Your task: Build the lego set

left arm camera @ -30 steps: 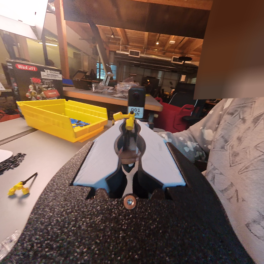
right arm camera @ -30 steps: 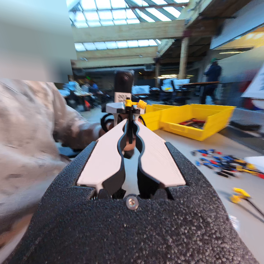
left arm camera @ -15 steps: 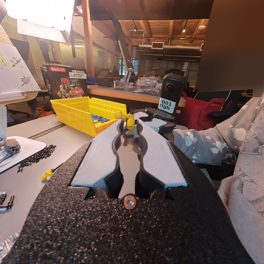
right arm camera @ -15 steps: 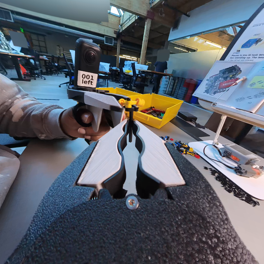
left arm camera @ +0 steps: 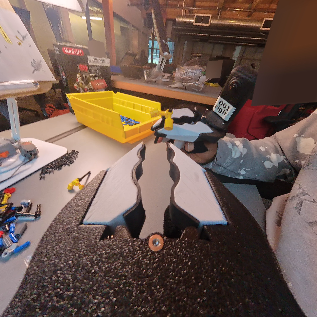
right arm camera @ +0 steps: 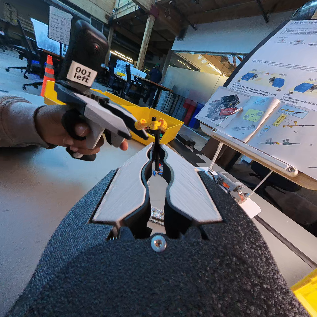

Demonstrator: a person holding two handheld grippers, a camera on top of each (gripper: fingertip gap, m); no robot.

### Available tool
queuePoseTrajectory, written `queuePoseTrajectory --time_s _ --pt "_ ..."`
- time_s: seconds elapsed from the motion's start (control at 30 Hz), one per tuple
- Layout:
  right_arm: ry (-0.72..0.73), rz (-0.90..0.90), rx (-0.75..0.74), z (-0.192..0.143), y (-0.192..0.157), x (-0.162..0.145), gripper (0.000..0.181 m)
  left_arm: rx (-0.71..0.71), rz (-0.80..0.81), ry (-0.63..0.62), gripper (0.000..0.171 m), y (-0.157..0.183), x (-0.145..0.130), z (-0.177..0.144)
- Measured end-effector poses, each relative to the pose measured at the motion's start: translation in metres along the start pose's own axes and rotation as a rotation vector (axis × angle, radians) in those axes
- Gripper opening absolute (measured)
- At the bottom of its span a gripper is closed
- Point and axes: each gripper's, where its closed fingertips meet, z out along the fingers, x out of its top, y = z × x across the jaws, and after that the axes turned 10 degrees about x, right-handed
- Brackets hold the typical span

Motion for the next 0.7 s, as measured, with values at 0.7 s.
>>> queuePoseTrajectory --time_s 0.7 --pt "-0.039 0.037 -0.114 -0.015 0.030 -0.018 0.003 -0.404 0.172 -0.557 0.021 0.112 -0.115 -0.001"
